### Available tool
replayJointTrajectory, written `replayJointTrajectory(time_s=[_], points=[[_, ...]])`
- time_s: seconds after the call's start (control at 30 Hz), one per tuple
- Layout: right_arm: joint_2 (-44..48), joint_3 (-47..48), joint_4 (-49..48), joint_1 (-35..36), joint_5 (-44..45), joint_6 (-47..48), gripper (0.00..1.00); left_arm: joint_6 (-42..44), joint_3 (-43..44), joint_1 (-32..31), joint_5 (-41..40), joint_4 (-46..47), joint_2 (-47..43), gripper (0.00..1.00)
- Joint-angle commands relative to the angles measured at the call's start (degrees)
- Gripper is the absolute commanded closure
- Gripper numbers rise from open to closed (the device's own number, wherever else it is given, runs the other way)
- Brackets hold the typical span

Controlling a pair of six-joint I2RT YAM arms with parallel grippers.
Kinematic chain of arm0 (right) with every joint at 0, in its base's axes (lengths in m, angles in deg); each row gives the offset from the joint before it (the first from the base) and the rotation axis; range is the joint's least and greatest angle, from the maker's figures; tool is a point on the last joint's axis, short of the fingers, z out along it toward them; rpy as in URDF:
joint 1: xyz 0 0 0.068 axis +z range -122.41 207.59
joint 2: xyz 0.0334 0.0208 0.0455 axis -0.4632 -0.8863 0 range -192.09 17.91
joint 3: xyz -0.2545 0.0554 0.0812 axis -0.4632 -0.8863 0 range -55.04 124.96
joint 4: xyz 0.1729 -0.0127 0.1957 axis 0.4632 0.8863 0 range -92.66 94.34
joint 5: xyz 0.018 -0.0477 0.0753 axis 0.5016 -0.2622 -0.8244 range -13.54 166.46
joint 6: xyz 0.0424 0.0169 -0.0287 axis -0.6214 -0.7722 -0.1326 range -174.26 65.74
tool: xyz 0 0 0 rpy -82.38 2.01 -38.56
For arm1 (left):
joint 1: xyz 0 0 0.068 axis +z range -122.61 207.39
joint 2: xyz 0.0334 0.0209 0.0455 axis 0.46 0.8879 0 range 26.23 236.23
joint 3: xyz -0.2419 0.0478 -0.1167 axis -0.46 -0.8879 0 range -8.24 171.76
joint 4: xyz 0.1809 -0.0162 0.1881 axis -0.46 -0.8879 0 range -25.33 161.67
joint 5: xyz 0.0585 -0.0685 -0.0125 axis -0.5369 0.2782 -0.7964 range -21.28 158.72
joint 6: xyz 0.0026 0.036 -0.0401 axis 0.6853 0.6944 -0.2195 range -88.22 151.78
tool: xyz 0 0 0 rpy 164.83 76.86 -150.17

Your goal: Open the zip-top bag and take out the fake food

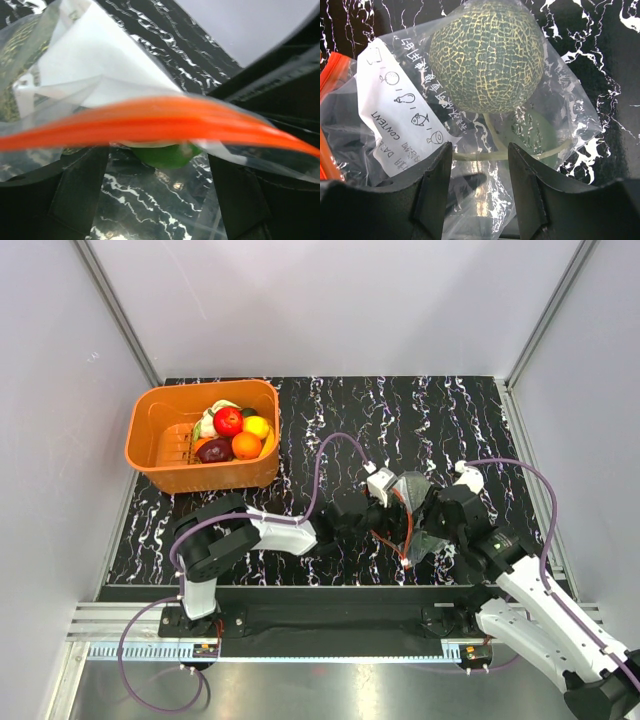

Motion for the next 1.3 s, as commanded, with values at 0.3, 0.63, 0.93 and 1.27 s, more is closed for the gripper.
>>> replayJointTrajectory(time_s=[0.3,0.63,0.93,1.27], points=[[-2.68,-2.36,-4.55,-0.22,-2.84,-2.49,0.44,-2.67,3.48,0.95,-8.69,1.04,0.49,0.27],[-4.97,-3.68,-6.84,-0.22,-3.90,-3.19,0.44,-4.87,3.40,1.48,-5.27,4.99,1.20,0.69],[-3.74,-2.72,-5.35,-0.22,-1.79,-2.40,0.43,-7.95,-3.09,3.76,-2.45,4.57,-4.16,1.00],[-6.02,0.54,-4.65,-0.31,3.13,0.85,0.35,-4.18,-8.65,8.16,4.40,-5.01,-13.39,1.00]])
